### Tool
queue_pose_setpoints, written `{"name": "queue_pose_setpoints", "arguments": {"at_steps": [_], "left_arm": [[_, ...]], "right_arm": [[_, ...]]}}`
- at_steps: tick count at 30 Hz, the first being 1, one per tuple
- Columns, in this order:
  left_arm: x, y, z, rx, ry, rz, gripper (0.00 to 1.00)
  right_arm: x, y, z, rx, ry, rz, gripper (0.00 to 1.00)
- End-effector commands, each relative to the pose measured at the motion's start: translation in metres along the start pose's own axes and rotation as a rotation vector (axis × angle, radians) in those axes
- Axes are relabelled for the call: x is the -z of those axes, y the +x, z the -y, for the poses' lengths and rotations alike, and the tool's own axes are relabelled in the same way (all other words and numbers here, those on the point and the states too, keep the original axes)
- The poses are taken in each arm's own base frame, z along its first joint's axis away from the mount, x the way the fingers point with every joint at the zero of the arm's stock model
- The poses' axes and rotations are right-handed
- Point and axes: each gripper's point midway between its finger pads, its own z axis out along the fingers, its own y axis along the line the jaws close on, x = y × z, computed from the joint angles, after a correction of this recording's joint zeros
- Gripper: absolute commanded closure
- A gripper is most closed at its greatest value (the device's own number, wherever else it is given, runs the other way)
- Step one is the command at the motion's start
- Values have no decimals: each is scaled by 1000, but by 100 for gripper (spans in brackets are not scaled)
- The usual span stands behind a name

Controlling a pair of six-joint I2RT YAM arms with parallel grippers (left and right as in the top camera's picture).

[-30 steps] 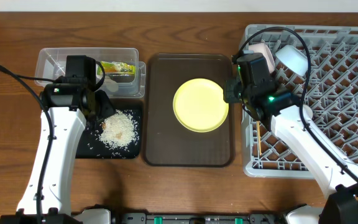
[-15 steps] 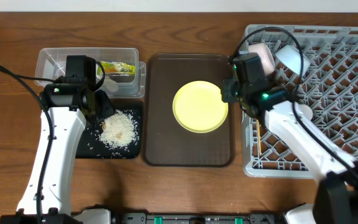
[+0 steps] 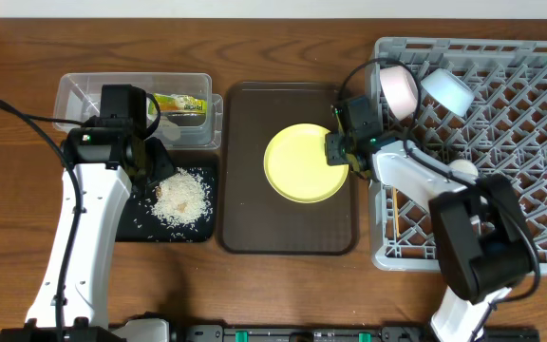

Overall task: Sort waste into correct bins and load items into the dishwasher rack
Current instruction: 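Lift the yellow plate and stand it upright in the rack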

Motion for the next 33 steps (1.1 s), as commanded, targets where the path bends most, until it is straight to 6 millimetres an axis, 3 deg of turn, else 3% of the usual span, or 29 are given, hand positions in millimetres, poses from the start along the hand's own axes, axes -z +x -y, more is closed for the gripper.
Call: {"name": "queue_pose_setpoints", "arguments": {"at_steps": [1, 5, 11, 16, 19, 23, 28, 33], "left_arm": [[3, -2, -2, 11, -1, 9, 35], [3, -2, -2, 11, -1, 9, 35], [3, -1, -2, 10, -2, 9, 35], [3, -1, -2, 10, -1, 9, 35], [3, -1, -2, 10, -1, 9, 35], [3, -1, -2, 10, -1, 9, 35], [3, -1, -2, 10, -1, 9, 36], [3, -1, -2, 10, -1, 9, 35]], "right_arm": [[-10, 16, -8, 26, -3, -45, 73], [-9, 21, -15, 44, -7, -56, 99], [11, 2, -19, 41, -18, 5, 98], [71, -41, -5, 22, 29, 169, 99], [114, -63, 15, 58, 115, 273, 99], [168, -77, 51, 97, 274, 362, 99], [219, -79, 103, 125, 486, 401, 99], [257, -77, 154, 118, 707, 399, 99]]}}
